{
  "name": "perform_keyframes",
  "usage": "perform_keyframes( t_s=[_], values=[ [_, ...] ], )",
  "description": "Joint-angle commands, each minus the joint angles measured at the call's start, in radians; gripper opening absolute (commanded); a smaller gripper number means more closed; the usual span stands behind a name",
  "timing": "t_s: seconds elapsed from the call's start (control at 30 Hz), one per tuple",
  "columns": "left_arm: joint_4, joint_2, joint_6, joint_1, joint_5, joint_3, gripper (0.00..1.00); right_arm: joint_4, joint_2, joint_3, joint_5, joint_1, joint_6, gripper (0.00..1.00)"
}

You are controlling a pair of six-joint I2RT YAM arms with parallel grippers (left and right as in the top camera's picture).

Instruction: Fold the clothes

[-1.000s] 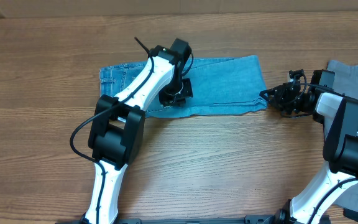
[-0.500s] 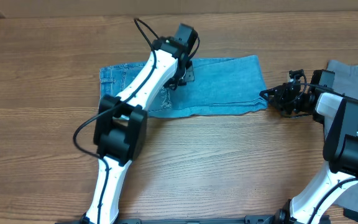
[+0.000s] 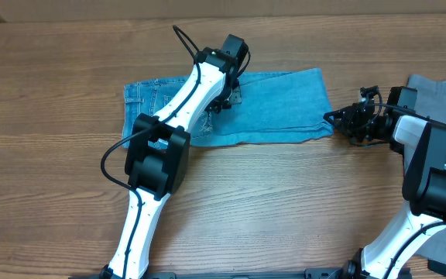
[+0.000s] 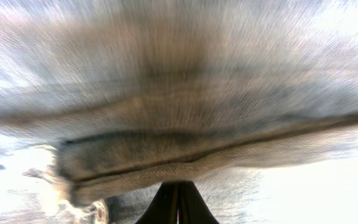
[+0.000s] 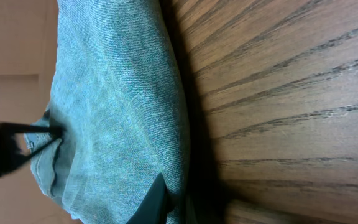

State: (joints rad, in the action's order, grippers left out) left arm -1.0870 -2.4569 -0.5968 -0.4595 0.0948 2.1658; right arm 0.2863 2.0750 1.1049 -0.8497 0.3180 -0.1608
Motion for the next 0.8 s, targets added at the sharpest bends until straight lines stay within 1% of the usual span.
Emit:
perform_keyframes(
  t_s=[0.0,0.1,0.2,0.27,0.37,0.43,0.5,0.63,0.73,0.77],
  values=[
    [0.003,0.025,-0.010,-0.003,0.062,0.170,0.04,-0.009,0.003,-0.003,-0.005,-0.010,0.004,0.04],
    [0.019,0.024,-0.026,-0.003,0.061,0.197,0.04,-0.008,0.003,-0.003,-0.005,-0.010,0.004,0.04],
    [0.037,0.024,-0.057,-0.003,0.061,0.164,0.04,-0.008,0.003,-0.003,-0.005,-0.010,0.004,0.04],
    [0.063,0.024,-0.069,-0.003,0.051,0.125,0.04,-0.008,0.003,-0.003,-0.005,-0.010,0.004,0.04],
    [0.121,0.024,-0.080,-0.003,-0.006,0.052,0.04,-0.009,0.003,-0.003,-0.005,-0.010,0.004,0.04],
    [0.197,0.024,-0.104,-0.005,-0.044,-0.024,0.04,-0.009,0.003,-0.003,-0.005,-0.010,0.004,0.04],
    [0.261,0.024,-0.132,-0.005,-0.044,-0.092,0.04,-0.009,0.003,-0.003,-0.005,-0.010,0.004,0.04],
    [0.335,0.024,-0.144,-0.005,-0.040,-0.189,0.04,-0.009,0.003,-0.003,-0.005,-0.010,0.004,0.04],
    [0.364,0.024,-0.143,0.004,-0.035,-0.222,0.04,-0.010,0.003,-0.003,-0.005,-0.011,-0.001,0.04],
    [0.364,0.025,-0.132,0.009,-0.037,-0.219,0.04,-0.014,0.003,-0.003,-0.005,-0.014,-0.023,0.04]
  ],
)
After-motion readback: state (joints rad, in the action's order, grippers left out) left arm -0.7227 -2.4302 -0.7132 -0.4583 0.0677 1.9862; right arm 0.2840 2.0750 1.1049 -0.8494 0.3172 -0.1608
